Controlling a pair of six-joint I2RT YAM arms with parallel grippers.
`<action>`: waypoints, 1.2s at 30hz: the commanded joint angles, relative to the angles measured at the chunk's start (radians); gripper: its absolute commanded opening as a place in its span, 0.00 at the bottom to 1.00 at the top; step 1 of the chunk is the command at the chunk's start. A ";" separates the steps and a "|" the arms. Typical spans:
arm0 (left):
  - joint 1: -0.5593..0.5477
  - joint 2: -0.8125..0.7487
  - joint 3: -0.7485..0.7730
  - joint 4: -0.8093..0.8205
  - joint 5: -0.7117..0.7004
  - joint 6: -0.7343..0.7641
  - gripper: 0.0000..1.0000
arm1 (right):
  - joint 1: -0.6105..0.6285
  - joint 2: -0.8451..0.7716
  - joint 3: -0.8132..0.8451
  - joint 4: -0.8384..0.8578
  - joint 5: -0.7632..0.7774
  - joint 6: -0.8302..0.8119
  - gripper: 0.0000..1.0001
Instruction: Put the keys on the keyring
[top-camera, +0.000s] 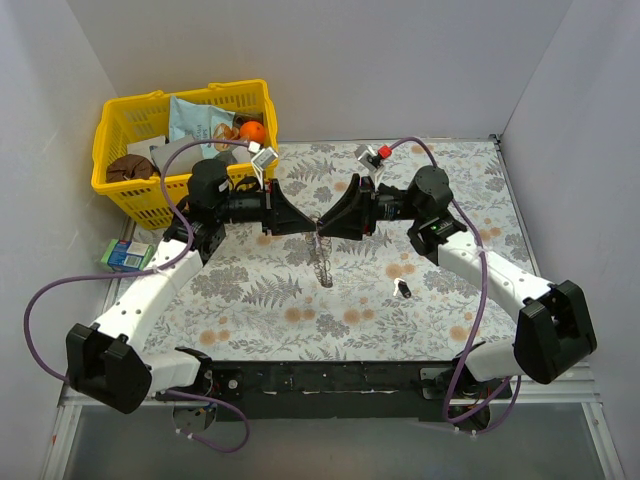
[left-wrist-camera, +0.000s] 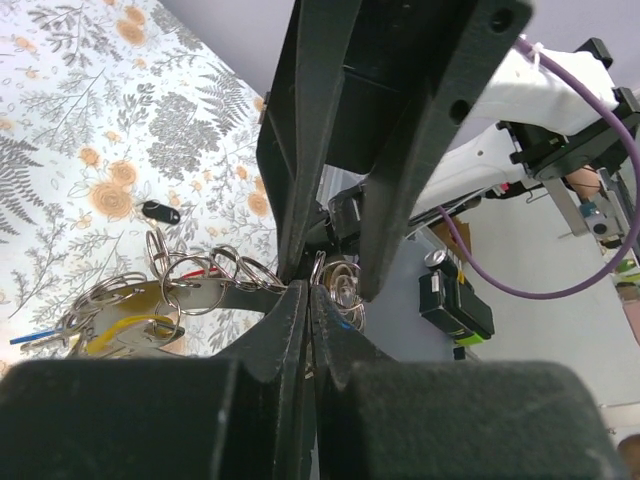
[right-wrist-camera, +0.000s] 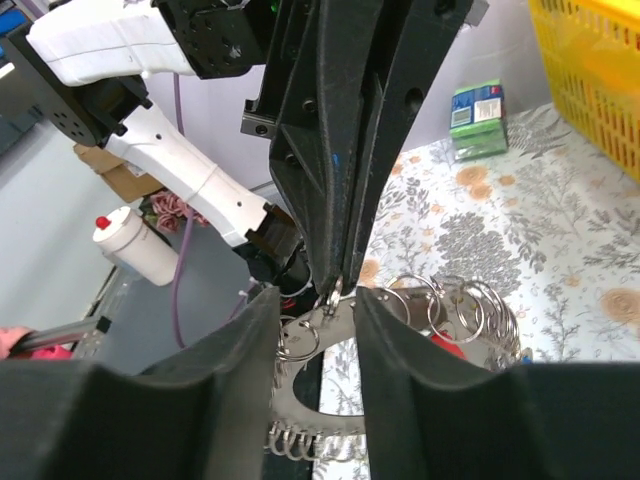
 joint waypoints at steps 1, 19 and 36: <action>0.002 0.005 0.101 -0.169 -0.031 0.113 0.00 | -0.011 -0.049 -0.006 0.017 0.010 -0.033 0.53; -0.008 0.108 0.366 -0.642 -0.169 0.429 0.00 | -0.037 -0.075 0.013 -0.187 0.083 -0.174 0.73; -0.125 0.194 0.364 -0.772 -0.444 0.535 0.00 | -0.083 -0.070 -0.072 -0.227 0.098 -0.217 0.73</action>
